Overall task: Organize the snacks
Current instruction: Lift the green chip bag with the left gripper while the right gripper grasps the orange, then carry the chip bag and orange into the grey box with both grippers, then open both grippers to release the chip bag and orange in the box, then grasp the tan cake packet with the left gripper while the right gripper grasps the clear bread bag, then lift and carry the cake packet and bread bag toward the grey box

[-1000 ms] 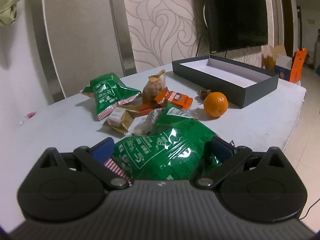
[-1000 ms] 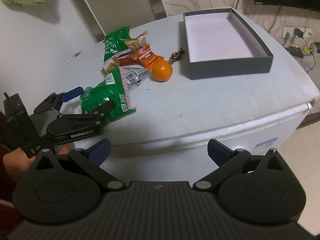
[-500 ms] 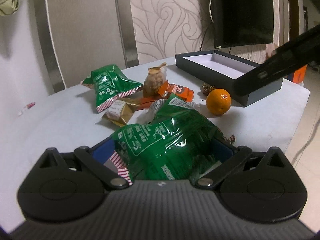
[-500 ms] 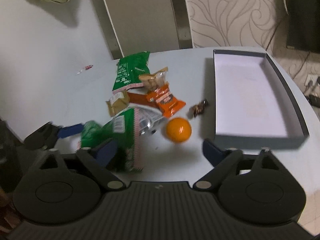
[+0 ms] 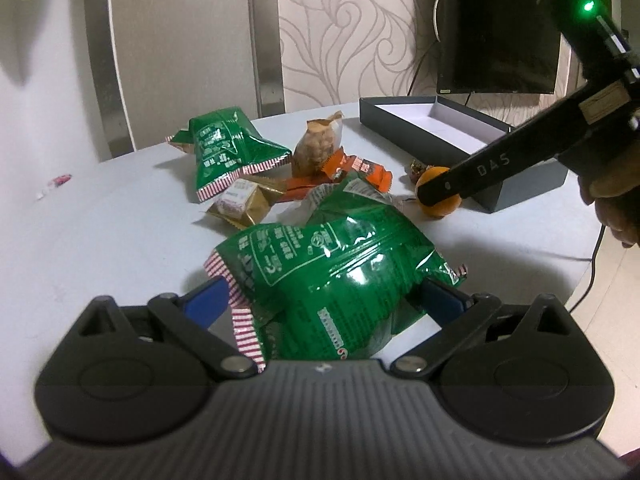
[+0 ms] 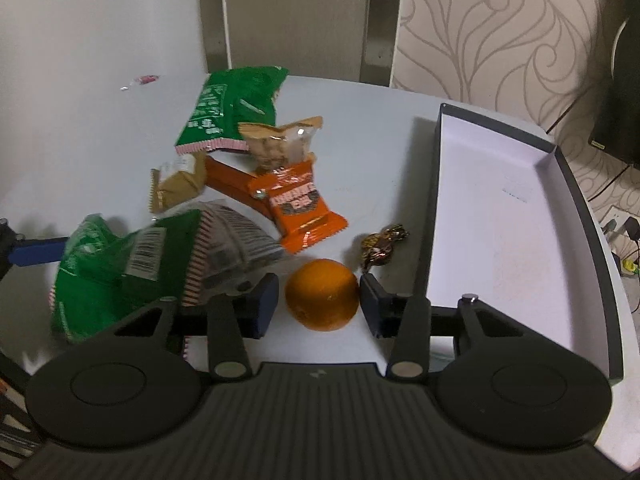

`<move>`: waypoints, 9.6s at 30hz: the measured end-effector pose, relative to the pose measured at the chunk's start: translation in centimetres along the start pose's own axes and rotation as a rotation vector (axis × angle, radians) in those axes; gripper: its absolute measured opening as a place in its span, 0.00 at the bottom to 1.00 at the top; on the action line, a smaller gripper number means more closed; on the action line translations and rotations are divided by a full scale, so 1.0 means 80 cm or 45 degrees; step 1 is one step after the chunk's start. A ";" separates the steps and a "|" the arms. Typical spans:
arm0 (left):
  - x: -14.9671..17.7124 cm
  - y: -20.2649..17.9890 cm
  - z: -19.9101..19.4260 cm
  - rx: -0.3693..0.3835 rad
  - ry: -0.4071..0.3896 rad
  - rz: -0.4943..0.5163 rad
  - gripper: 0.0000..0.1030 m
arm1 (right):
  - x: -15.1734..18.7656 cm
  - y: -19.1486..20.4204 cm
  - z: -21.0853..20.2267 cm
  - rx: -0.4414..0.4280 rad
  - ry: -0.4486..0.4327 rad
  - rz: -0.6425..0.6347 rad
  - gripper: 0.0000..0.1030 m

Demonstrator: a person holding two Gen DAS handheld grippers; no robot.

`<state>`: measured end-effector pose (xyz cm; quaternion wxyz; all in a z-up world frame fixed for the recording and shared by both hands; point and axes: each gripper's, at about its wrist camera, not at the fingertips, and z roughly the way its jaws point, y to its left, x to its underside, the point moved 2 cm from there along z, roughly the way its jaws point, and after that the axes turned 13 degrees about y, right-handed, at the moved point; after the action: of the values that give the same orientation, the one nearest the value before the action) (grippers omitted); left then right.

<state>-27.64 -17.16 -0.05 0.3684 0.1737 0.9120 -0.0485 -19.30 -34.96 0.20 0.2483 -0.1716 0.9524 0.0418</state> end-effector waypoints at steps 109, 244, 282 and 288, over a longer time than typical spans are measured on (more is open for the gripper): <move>-0.262 -0.178 0.208 0.062 -0.008 0.057 0.41 | 0.013 -0.190 -0.047 -0.058 0.000 0.127 0.47; -0.049 0.118 0.067 -0.122 0.038 -0.104 0.46 | -0.033 0.067 0.021 -0.041 0.111 -0.077 0.71; -0.053 0.126 0.072 -0.124 0.069 -0.123 0.40 | -0.016 0.069 0.008 -0.065 0.098 0.060 0.57; -0.056 0.132 0.073 -0.135 0.069 -0.125 0.40 | -0.013 0.075 0.005 -0.097 0.107 0.068 0.57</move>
<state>-17.10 -9.84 -0.76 0.3493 0.1104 0.9304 -0.0135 -20.33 -28.96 0.36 0.2000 -0.1571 0.9640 0.0775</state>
